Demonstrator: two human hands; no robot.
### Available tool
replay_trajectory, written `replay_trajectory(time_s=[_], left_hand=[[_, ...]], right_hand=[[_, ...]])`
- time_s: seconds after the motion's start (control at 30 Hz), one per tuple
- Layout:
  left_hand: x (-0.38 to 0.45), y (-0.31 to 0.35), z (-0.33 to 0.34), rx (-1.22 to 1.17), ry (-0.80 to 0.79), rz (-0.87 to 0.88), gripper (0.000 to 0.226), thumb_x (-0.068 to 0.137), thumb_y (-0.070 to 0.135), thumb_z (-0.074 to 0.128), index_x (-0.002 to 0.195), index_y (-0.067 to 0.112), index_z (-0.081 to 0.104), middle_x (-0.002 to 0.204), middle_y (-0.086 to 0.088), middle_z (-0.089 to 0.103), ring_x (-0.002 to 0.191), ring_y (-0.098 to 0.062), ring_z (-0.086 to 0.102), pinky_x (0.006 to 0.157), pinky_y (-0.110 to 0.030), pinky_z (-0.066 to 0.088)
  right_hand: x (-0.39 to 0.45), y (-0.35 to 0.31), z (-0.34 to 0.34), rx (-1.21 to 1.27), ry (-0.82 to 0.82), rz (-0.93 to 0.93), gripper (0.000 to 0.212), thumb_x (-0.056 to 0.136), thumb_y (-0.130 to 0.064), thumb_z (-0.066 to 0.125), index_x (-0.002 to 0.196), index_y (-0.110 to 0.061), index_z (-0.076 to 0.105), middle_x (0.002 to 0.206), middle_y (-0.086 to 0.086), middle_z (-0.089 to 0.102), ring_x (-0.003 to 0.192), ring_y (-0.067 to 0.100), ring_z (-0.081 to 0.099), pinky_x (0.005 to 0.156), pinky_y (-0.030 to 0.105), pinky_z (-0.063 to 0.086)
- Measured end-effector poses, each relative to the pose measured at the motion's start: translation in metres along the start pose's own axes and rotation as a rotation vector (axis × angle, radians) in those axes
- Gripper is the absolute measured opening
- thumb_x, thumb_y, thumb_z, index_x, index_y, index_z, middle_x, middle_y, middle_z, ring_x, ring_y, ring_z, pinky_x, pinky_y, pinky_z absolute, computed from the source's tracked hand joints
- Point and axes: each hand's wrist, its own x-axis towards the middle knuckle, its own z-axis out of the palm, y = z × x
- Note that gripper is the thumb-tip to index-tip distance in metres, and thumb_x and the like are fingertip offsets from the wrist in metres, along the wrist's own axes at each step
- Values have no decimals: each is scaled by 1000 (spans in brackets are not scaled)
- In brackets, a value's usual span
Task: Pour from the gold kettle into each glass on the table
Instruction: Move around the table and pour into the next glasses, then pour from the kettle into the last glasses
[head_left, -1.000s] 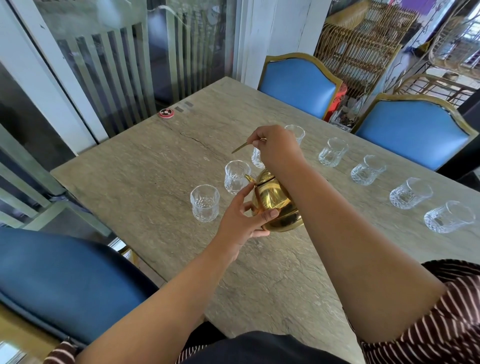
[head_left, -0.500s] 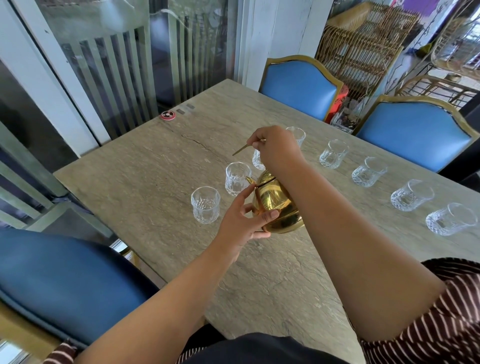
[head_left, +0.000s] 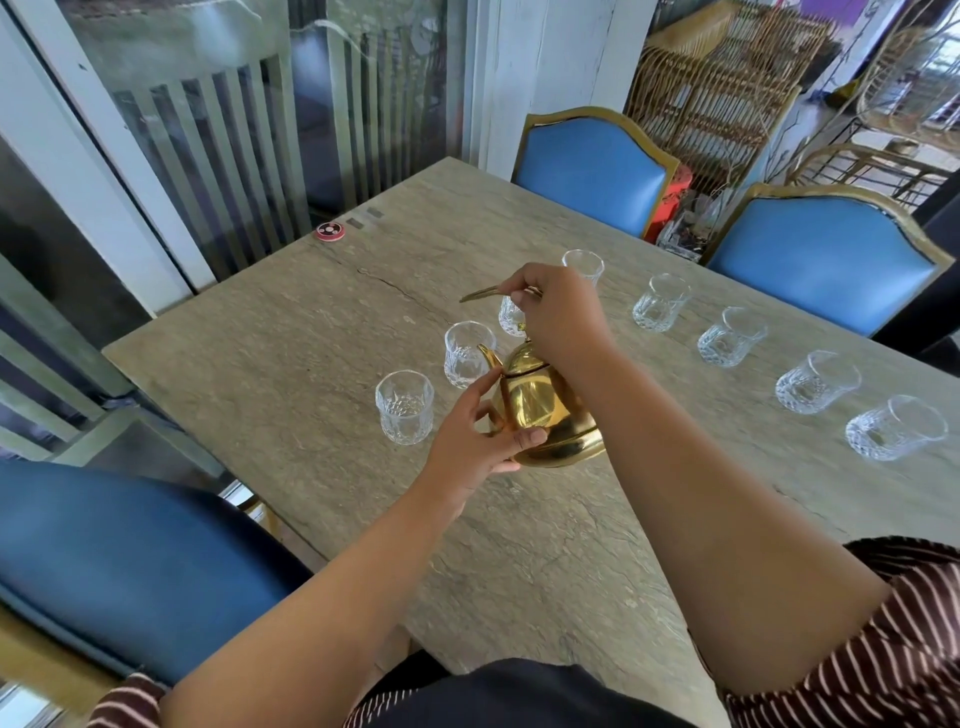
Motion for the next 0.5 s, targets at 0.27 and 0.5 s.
replay_trajectory(time_s=[0.27,0.5], left_hand=[[-2,-10,-3,195,-10,90,92,64,14,93,141,40,48,133,12,60,113,-15,68,91,-37,60],[-21,-11,-8,323,-56,126,109,58,39,94,150,37,35,143,21,46,128,10,46,110,-27,40]], right_hand=[[-33,22,-8,225,91,85,21,97,-9,52,103,-18,71,63,-23,61,41,-3,42,40,9,30],[-60,24,-8,352,89,93,26,86,-4,59,101,-21,70,47,-13,42,39,1,33,49,23,33]])
